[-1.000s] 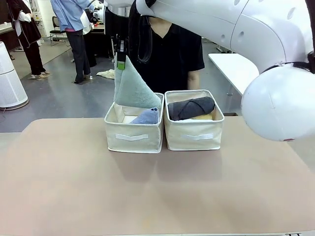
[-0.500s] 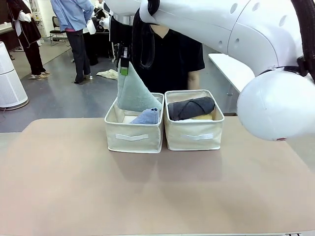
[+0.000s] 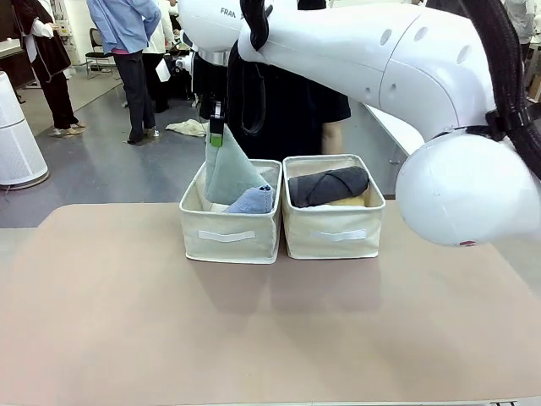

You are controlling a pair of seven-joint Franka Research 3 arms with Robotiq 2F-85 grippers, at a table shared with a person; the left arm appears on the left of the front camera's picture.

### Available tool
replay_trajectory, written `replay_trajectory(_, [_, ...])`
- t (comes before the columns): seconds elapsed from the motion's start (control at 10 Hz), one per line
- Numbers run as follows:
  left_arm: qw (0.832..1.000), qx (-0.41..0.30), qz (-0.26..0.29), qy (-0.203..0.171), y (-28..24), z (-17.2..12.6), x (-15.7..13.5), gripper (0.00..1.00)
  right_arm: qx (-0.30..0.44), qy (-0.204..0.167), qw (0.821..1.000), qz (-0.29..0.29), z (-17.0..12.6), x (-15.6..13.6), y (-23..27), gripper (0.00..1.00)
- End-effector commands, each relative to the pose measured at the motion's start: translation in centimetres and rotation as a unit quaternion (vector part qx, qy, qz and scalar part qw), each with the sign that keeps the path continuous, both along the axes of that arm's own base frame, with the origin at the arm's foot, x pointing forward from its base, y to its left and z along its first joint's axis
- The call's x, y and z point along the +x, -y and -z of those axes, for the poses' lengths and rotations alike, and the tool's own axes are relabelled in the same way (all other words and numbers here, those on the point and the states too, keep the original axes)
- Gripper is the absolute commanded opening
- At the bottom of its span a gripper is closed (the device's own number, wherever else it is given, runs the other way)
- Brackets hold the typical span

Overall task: Sort the towels based on their folding style.
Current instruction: Pick up another triangle-folded towel from the table and place it in the left Fabric basket.

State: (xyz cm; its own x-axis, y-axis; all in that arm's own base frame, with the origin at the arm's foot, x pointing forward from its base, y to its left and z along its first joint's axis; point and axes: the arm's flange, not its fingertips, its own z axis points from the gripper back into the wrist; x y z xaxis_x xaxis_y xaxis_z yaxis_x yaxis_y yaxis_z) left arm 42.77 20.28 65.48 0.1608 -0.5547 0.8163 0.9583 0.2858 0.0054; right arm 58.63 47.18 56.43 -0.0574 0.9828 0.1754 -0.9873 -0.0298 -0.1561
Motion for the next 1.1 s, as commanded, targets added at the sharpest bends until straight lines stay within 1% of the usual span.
replay_trajectory(0.0, [1.0, -0.004, 0.003, 0.004, 0.0, -0.1, -0.3, 1.0, 0.011, -0.019, 1.0, 0.01, -1.3, 2.2, -1.7, 0.16])
replay_trajectory(0.4, [1.0, -0.004, 0.003, 0.004, 0.0, -0.1, -0.3, 1.0, 0.008, -0.028, 1.0, 0.011, 0.2, 3.0, -2.2, 0.16])
replay_trajectory(1.0, [1.0, -0.004, 0.003, 0.004, 0.0, -0.1, -0.3, 1.0, -0.009, -0.054, 0.998, 0.006, 3.0, 4.2, -3.2, 0.16])
